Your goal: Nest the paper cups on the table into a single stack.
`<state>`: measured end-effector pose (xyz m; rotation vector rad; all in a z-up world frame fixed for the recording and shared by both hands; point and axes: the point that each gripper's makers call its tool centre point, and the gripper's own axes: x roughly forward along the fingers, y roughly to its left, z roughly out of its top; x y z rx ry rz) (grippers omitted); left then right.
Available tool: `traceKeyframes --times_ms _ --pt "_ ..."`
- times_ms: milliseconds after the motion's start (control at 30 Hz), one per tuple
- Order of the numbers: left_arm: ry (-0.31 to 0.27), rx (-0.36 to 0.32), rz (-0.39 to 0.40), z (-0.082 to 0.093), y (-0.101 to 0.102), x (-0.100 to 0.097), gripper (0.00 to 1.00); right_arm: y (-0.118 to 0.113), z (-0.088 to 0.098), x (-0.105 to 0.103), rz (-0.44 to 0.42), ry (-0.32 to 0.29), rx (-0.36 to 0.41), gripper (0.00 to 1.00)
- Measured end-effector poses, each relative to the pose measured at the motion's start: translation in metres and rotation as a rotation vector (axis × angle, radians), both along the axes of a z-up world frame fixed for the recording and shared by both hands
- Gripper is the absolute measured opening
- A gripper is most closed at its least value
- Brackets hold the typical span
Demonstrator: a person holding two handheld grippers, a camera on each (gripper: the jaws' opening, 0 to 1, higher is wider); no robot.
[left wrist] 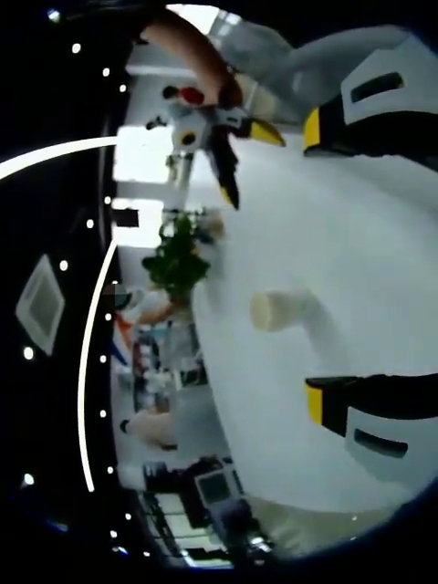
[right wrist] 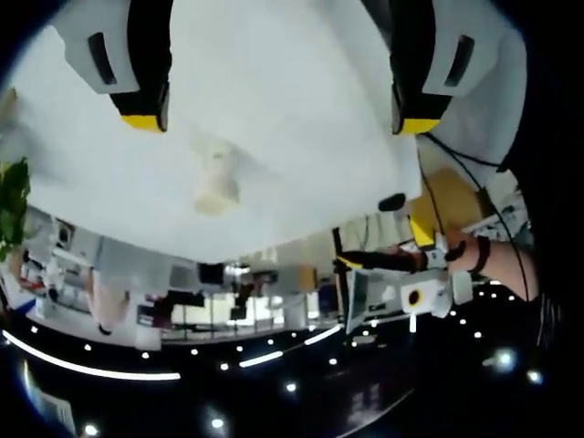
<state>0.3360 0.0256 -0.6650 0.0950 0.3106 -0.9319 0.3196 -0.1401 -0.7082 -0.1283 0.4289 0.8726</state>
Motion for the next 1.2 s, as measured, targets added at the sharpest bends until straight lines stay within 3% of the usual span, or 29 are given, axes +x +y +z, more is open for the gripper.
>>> traceKeyframes --times_ms 600,867,933,1200 --pt "0.002 0.012 -0.008 -0.002 0.000 0.000 0.98 -0.005 -0.001 -0.001 -0.023 -0.002 0.011 1.00" --pt "0.013 0.001 0.025 -0.005 0.007 0.001 0.98 -0.012 -0.006 -0.001 -0.057 0.018 0.025 0.99" --pt "0.008 -0.016 0.031 -0.002 0.007 0.000 0.98 -0.012 -0.008 -0.003 -0.077 0.055 0.059 0.99" --pt "0.016 -0.008 0.043 -0.008 0.011 -0.002 0.98 -0.013 -0.013 -0.009 -0.087 0.061 0.043 0.98"
